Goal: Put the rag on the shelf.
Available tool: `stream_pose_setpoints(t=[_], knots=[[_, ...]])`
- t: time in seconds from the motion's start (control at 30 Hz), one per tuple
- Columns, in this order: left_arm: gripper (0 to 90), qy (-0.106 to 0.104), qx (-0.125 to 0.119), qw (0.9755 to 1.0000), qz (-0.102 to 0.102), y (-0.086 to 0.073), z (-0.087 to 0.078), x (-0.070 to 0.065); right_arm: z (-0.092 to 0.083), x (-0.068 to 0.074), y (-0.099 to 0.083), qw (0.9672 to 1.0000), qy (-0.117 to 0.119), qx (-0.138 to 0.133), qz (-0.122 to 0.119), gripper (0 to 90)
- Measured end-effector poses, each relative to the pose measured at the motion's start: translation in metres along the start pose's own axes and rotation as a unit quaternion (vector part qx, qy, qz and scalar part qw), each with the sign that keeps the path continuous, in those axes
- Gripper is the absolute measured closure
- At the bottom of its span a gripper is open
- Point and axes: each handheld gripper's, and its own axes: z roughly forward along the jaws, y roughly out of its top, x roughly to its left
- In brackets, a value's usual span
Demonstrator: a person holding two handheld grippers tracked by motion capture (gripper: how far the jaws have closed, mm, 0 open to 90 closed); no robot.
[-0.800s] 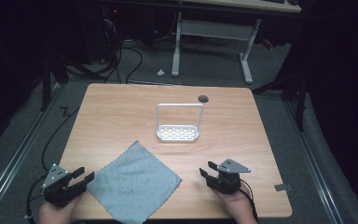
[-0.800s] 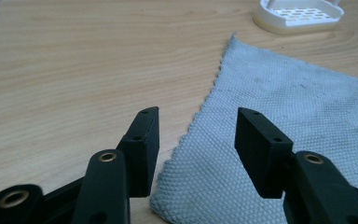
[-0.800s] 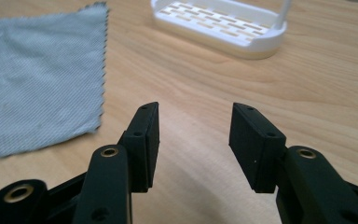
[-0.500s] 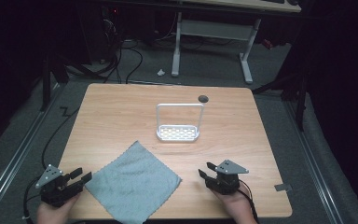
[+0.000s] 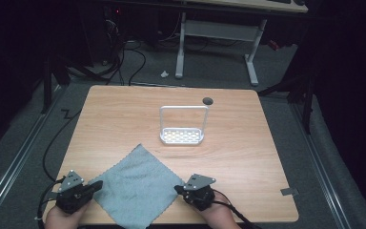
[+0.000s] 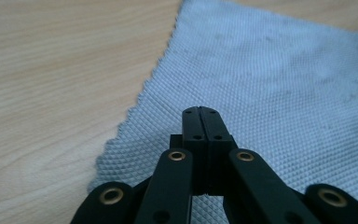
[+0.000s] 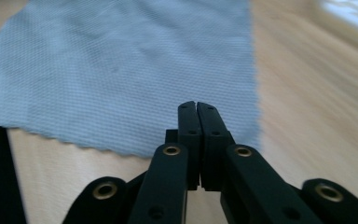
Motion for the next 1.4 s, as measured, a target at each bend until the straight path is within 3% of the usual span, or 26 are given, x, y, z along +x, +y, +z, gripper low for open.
stream_pose_setpoints(t=[0.1, 0.2, 0.37, 0.47, 0.5, 0.53, 0.57, 0.6, 0.63, 0.7, 0.73, 0.77, 0.9, 1.0, 1.07, 1.1, 1.13, 1.17, 1.2, 1.23, 1.27, 1.3, 1.33, 1.4], knots=[[89.8, 0.011, 0.026, 0.9995, 0.017, -0.002, 0.007, -0.004, 0.010, 0.011, 0.003, 0.9994, 0.008, 0.024, -0.023, 90.0], [89.7, 0.007, 0.029, 0.9994, 0.018, -0.002, 0.009, -0.006, 0.014, 0.013, 0.002, 0.9987, 0.010, 0.035, -0.036, 90.0], [87.5, -0.013, 0.033, 0.9989, 0.030, -0.002, 0.010, -0.012, 0.010, 0.007, -0.001, 0.9989, 0.001, 0.038, -0.026, 90.0], [85.4, -0.033, 0.044, 0.9965, 0.064, 0.001, 0.014, -0.028, 0.004, -0.002, -0.006, 0.9991, -0.010, 0.039, -0.014, 90.0], [85.2, -0.033, 0.044, 0.9965, 0.064, 0.001, 0.014, -0.028, 0.004, -0.002, -0.006, 0.9991, -0.010, 0.039, -0.014, 90.0], [84.7, -0.039, 0.052, 0.9948, 0.078, 0.004, 0.017, -0.038, 0.000, -0.009, -0.009, 0.9991, -0.019, 0.038, -0.001, 90.0], [84.6, -0.039, 0.052, 0.9948, 0.078, 0.004, 0.017, -0.038, -0.002, -0.014, -0.011, 0.9989, -0.026, 0.039, 0.004, 90.0], [84.5, -0.050, 0.056, 0.9929, 0.093, 0.006, 0.021, -0.048, -0.004, -0.018, -0.013, 0.9988, -0.032, 0.036, 0.011, 90.0], [84.3, -0.050, 0.056, 0.9929, 0.093, 0.006, 0.021, -0.048, -0.004, -0.018, -0.013, 0.9988, -0.032, 0.036, 0.011, 90.0], [83.3, -0.072, 0.057, 0.9894, 0.112, 0.010, 0.028, -0.064, -0.010, -0.032, -0.020, 0.9975, -0.052, 0.034, 0.033, 90.0], [82.4, -0.072, 0.057, 0.9894, 0.112, 0.010, 0.028, -0.064, -0.010, -0.032, -0.020, 0.9975, -0.052, 0.034, 0.033, 90.0], [82.0, -0.086, 0.058, 0.9867, 0.125, 0.012, 0.033, -0.076, -0.014, -0.042, -0.024, 0.9963, -0.065, 0.032, 0.047, 90.0], [80.5, -0.107, 0.062, 0.9806, 0.152, 0.017, 0.042, -0.097, -0.020, -0.060, -0.029, 0.9924, -0.092, 0.032, 0.074, 90.0], [78.0, -0.114, 0.062, 0.9782, 0.162, 0.019, 0.046, -0.106, -0.021, -0.066, -0.030, 0.9902, -0.108, 0.032, 0.083, 90.0], [72.4, -0.113, 0.060, 0.9782, 0.163, 0.019, 0.046, -0.106, -0.022, -0.066, -0.031, 0.9896, -0.114, 0.032, 0.081, 90.0], [69.8, -0.104, 0.046, 0.9809, 0.158, 0.021, 0.045, -0.103, -0.025, -0.062, -0.031, 0.9906, -0.107, 0.024, 0.082, 89.8], [69.1, -0.104, 0.046, 0.9809, 0.158, 0.021, 0.045, -0.103, -0.025, -0.062, -0.031, 0.9906, -0.107, 0.024, 0.082, 89.8], [67.7, -0.097, 0.022, 0.9857, 0.136, 0.023, 0.042, -0.095, -0.030, -0.055, -0.029, 0.9924, -0.096, 0.013, 0.075, 89.8], [67.4, -0.097, 0.022, 0.9857, 0.136, 0.023, 0.042, -0.095, -0.033, -0.050, -0.027, 0.9936, -0.092, 0.008, 0.066, 89.8], [67.4, -0.088, 0.012, 0.9883, 0.124, 0.024, 0.041, -0.090, -0.033, -0.050, -0.027, 0.9936, -0.092, 0.008, 0.066, 89.8], [67.8, -0.064, 0.002, 0.9927, 0.102, 0.027, 0.041, -0.079, -0.036, -0.038, -0.026, 0.9953, -0.081, 0.003, 0.052, 89.8], [70.4, -0.064, 0.002, 0.9927, 0.102, 0.027, 0.041, -0.079, -0.036, -0.038, -0.026, 0.9953, -0.081, 0.003, 0.052, 89.8], [74.5, -0.053, 0.007, 0.9949, 0.086, 0.028, 0.043, -0.070, -0.037, -0.025, -0.027, 0.9969, -0.069, 0.009, 0.038, 89.8], [80.5, -0.048, 0.014, 0.9956, 0.080, 0.028, 0.046, -0.066, -0.035, -0.019, -0.027, 0.9975, -0.062, 0.011, 0.031, 89.8]])
